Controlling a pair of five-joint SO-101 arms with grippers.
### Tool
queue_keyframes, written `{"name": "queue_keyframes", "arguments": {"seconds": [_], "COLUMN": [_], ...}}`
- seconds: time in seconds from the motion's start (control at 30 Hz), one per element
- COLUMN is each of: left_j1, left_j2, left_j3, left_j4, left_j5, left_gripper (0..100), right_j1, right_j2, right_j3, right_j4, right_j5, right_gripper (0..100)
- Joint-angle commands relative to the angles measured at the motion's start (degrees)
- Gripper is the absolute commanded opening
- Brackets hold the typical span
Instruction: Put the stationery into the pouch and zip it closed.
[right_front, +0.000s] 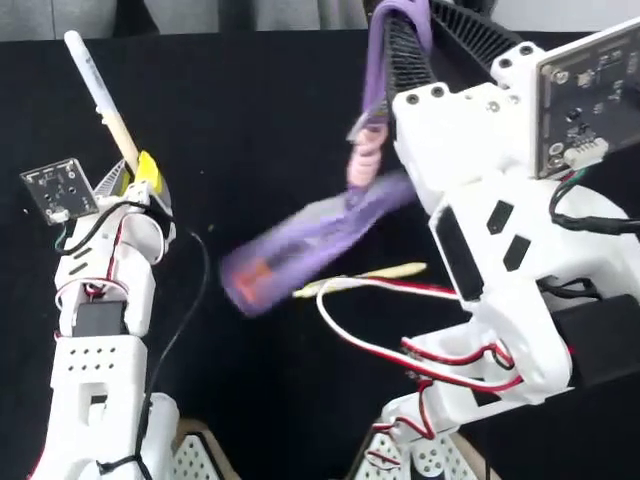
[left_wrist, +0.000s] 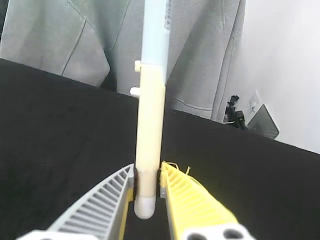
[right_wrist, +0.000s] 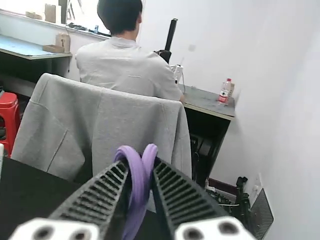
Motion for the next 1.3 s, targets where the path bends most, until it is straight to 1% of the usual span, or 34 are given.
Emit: {"name": "queue_keyframes", "arguments": {"seconds": [0.0,0.3,0.4,0.5,0.63,0.87,1.07,1.13,1.27], "left_j1": [-0.1,0.2,2.2,4.1,4.4,4.6,4.8,5.1,11.9], "left_j2": [-3.5,-10.5,-12.7,-15.0,-17.8,-23.2,-28.8,-31.0,-37.9], "left_j3": [-2.3,1.3,3.1,4.7,6.0,8.3,10.9,10.9,8.7], "left_j4": [-0.9,-1.1,-1.1,-1.1,-1.1,-0.8,-0.6,1.1,9.4], "left_j5": [0.8,0.9,0.6,0.4,0.4,0.6,0.8,1.1,2.7], "left_gripper": [3,3,3,3,3,3,3,3,3], "right_j1": [0.9,0.7,0.4,-2.4,-5.3,-5.3,-4.1,-3.9,-2.7], "right_j2": [0.9,9.3,11.5,12.7,14.8,23.2,26.9,27.0,27.2], "right_j3": [-1.0,-1.4,-1.4,-1.5,-1.2,-1.5,-1.6,-1.6,-1.5], "right_j4": [-1.7,-6.5,-8.0,-8.2,-9.1,-15.9,-19.7,-20.4,-21.7], "right_j5": [-0.6,-0.7,-0.7,-0.7,-0.6,-0.6,-0.8,-2.5,-6.6], "right_gripper": [1.1,1.1,1.1,1.1,1.1,1.1,1.1,1.1,1.1]}}
